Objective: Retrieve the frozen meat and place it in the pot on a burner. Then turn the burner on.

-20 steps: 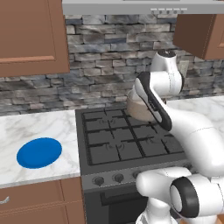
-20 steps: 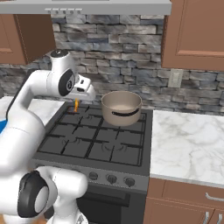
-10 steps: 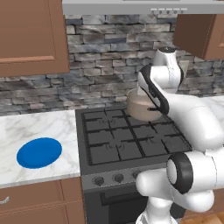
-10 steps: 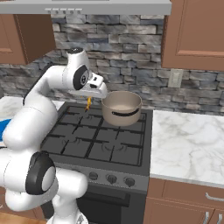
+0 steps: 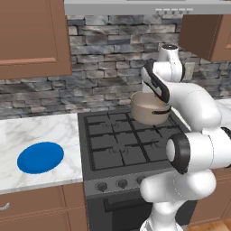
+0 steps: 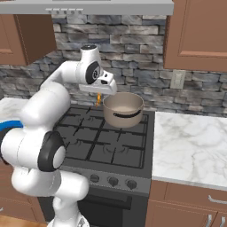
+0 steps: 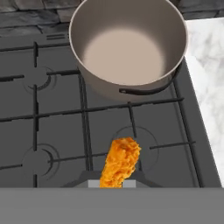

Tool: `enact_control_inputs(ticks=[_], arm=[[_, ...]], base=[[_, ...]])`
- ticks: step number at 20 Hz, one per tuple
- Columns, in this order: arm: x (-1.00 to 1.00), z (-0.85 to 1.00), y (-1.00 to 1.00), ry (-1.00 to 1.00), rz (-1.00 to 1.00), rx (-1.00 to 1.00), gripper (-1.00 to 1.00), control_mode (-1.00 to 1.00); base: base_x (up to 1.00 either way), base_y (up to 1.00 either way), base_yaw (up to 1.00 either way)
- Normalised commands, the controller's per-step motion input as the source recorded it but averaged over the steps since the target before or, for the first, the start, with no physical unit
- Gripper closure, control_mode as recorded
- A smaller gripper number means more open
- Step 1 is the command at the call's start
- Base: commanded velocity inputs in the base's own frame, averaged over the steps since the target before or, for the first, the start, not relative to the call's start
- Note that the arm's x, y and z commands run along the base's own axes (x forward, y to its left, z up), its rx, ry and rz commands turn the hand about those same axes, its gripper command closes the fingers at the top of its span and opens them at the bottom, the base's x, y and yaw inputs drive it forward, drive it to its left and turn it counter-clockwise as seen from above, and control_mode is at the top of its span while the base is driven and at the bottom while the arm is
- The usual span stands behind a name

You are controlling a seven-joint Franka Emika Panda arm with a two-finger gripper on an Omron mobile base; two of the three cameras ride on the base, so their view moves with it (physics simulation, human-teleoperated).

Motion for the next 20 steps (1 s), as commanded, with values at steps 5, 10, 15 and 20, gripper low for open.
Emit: enact_control_inputs(ticks=[5, 10, 15, 20], arm=[[0.53, -0.16, -0.24, 0.04, 0.0, 0.0, 1.0, -1.0], [0.46, -0.17, -0.27, 0.07, 0.0, 0.0, 1.0, -1.0], [0.4, -0.2, -0.2, 0.08, 0.0, 0.0, 1.0, -1.0], [0.4, -0.19, -0.03, 0.05, 0.0, 0.0, 1.0, -1.0]], base=[[0.0, 0.0, 0.0], [0.0, 0.0, 0.0], [0.0, 0.0, 0.0], [0.0, 0.0, 0.0]])
